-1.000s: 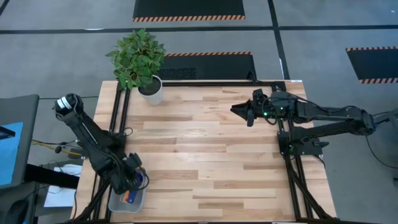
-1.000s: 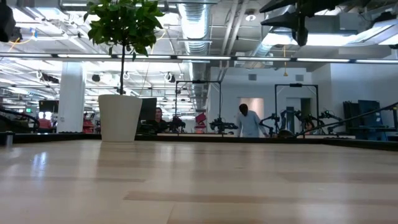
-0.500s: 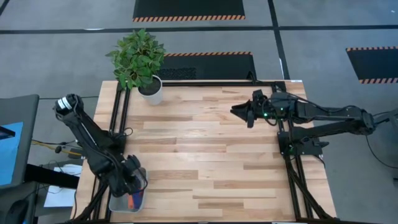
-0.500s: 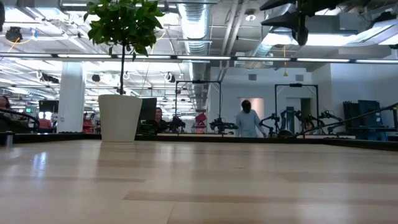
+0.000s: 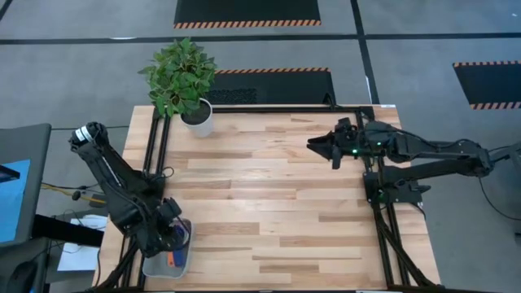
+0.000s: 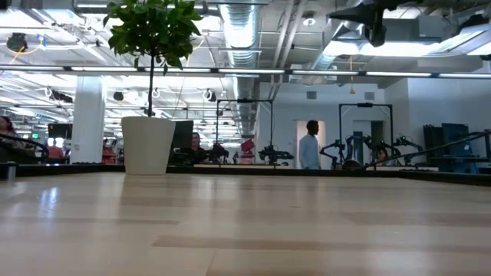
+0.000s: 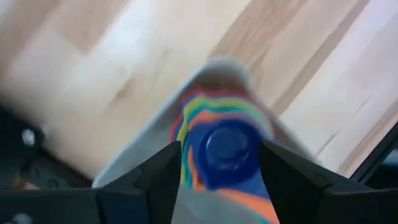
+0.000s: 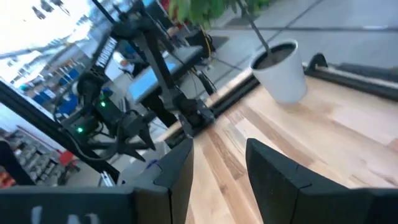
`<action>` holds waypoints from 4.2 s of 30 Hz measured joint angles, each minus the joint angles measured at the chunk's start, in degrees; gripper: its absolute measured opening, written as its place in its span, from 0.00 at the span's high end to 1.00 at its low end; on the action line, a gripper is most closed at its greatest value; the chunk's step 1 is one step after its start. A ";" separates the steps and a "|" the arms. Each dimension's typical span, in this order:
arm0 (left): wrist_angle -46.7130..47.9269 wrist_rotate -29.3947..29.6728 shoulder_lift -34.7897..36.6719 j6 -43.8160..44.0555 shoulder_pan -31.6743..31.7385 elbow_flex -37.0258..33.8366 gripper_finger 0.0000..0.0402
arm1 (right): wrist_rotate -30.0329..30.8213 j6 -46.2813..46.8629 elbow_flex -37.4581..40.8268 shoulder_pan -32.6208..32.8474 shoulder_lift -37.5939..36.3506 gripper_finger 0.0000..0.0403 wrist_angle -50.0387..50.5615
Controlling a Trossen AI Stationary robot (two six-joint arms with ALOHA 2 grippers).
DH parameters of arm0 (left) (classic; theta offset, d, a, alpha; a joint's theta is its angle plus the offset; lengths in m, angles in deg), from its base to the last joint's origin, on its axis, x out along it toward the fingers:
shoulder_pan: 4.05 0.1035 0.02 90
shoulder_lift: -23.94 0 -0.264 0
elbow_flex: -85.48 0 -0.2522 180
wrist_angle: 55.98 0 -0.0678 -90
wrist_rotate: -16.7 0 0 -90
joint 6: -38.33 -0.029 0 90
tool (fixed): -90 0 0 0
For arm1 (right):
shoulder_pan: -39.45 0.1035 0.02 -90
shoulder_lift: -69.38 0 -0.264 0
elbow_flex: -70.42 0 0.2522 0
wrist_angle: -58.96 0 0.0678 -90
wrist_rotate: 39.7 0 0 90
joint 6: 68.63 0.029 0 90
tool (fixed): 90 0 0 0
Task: Nest measuring cups in basket
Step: Return to Home Position
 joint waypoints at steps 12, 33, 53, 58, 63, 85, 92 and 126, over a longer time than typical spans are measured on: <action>-17.81 19.92 3.17 -31.05 20.91 3.16 0.64 | -0.38 -3.49 0.00 5.34 -4.94 0.84 7.76; -53.91 14.70 12.62 -86.04 46.10 -3.39 1.00 | 12.78 -36.41 3.51 18.48 -12.59 0.98 4.52; -64.49 12.70 38.51 -93.27 47.58 -34.55 1.00 | 4.93 -37.36 27.28 11.50 -22.15 0.98 -18.46; -67.46 12.62 44.46 -93.60 47.81 -39.23 1.00 | -0.14 -36.66 29.88 7.02 -26.04 0.98 -18.17; -67.57 12.69 48.95 -95.55 47.79 -41.28 1.00 | -3.24 -36.42 32.02 4.41 -30.13 0.99 -18.41; -59.03 12.91 55.67 -98.02 47.79 -41.95 1.00 | -4.57 -33.84 42.25 4.48 -45.70 0.98 -16.92; -60.44 13.82 55.68 -98.39 47.79 -43.18 1.00 | -4.44 -34.29 42.23 3.92 -45.70 0.99 -16.54; -60.10 -3.49 70.66 -103.48 53.98 -50.39 1.00 | -14.14 -29.66 42.13 1.31 -45.65 0.98 -7.77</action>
